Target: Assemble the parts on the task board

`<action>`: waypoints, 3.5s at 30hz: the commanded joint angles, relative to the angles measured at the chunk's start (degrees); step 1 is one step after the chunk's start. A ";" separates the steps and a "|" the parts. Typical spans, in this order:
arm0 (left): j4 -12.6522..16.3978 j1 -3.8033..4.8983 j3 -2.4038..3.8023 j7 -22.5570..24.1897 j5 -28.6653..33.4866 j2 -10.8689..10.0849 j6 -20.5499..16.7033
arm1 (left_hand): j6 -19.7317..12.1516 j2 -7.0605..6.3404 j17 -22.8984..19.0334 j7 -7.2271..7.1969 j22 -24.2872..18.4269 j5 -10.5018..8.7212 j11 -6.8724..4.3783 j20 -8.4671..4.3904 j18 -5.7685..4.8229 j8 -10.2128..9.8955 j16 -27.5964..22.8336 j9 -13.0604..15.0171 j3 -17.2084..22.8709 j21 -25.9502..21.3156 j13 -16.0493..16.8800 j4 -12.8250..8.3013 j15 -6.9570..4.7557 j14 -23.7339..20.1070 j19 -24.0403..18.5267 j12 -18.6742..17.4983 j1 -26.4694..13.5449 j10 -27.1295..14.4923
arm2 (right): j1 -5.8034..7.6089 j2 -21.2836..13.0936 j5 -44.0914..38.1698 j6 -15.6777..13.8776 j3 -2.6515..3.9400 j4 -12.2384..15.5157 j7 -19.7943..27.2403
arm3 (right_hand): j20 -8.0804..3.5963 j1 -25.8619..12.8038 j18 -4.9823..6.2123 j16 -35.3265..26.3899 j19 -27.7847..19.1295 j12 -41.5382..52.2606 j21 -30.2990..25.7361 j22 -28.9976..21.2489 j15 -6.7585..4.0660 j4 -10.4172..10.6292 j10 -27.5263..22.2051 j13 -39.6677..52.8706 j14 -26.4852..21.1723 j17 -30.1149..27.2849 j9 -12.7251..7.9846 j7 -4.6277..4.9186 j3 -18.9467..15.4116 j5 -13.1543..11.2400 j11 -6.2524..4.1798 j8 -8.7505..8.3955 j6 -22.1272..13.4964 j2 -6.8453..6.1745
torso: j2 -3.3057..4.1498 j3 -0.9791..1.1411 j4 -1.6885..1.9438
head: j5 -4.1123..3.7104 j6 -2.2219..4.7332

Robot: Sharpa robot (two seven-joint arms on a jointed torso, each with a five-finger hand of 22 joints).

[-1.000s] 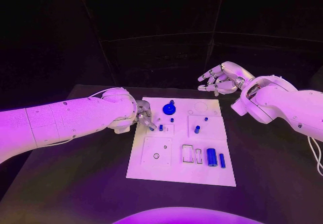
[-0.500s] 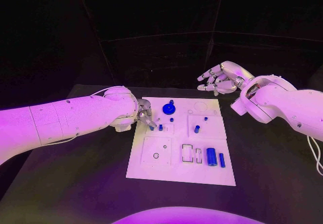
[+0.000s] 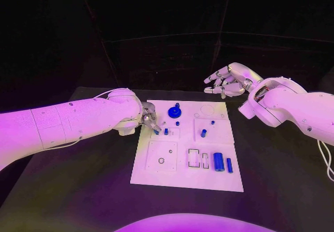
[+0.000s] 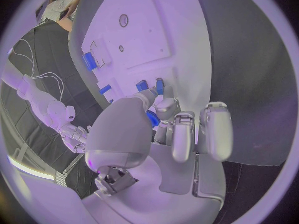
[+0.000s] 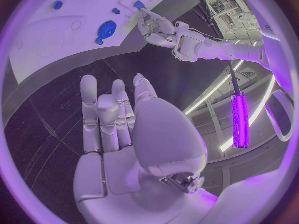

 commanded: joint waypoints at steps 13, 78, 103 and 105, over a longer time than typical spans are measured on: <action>0.26 -0.27 -0.13 0.07 -0.32 0.21 -0.53 | 0.94 0.79 15.09 -0.76 4.08 0.11 -0.18 -0.36 -0.29 0.60 0.18 0.43 0.99 0.14 0.65 -0.97 -0.52 5.84 1.64 0.87 0.61 0.84 | 0.12 -0.02 0.14 0.11 0.04 0.00 0.47 | -0.10 0.49 0.83 -0.15 0.43 -0.20 -0.20 -0.06 -0.14 0.13 0.04 -0.07 0.19 -0.05 0.07 -0.04 -0.17 0.18 -0.07 0.19 -0.22 0.24 | -0.01 0.00 -0.02 | 0.03 -0.04; 0.66 -0.39 -0.11 -0.85 -0.32 -0.01 0.81 | 2.83 -2.27 15.09 -0.66 5.42 0.13 -0.07 -0.39 -0.59 -0.42 0.18 -0.45 -8.54 1.08 -0.01 3.90 -0.49 5.84 2.11 0.41 -7.42 1.10 | 0.12 -0.01 0.14 -0.05 0.04 -0.01 0.52 | -0.12 0.58 0.85 -0.38 0.44 -0.24 -0.46 -0.34 -0.14 0.30 0.05 -0.37 0.22 -0.15 0.06 -0.03 -0.33 0.18 -0.07 0.23 -0.29 0.22 | -0.02 0.00 -0.01 | 0.00 -0.50; 0.79 -0.39 -0.08 1.47 0.03 -1.05 -5.71 | 3.55 -2.17 15.09 -0.85 5.99 0.05 -0.24 -0.58 -0.69 -0.68 0.18 -0.72 -17.15 1.41 0.55 8.49 -0.68 5.84 2.31 0.82 -9.98 1.54 | 0.12 -0.06 0.13 -0.01 0.04 -0.06 0.50 | -0.12 0.55 0.87 -0.57 0.41 -0.25 -0.56 -0.46 -0.13 0.38 0.05 -0.44 0.18 -0.34 0.06 -0.02 -0.39 0.18 -0.05 0.23 -0.32 0.23 | 0.00 -0.03 0.02 | -0.19 -0.40; 0.97 -0.39 -0.07 2.31 0.90 -1.33 -7.39 | 3.57 -2.23 15.09 -0.88 6.05 0.04 -0.26 -0.60 -0.70 -0.70 0.18 -0.73 -18.01 1.44 0.53 8.65 -0.70 5.84 2.33 0.81 -10.30 1.55 | 0.12 -0.04 0.13 0.02 0.04 -0.07 0.50 | -0.12 0.53 0.88 -0.66 0.37 -0.26 -0.63 -0.56 -0.13 0.41 0.03 -0.47 0.15 -0.44 0.05 -0.01 -0.42 0.17 -0.04 0.22 -0.34 0.21 | -0.02 0.00 0.03 | -0.21 -0.40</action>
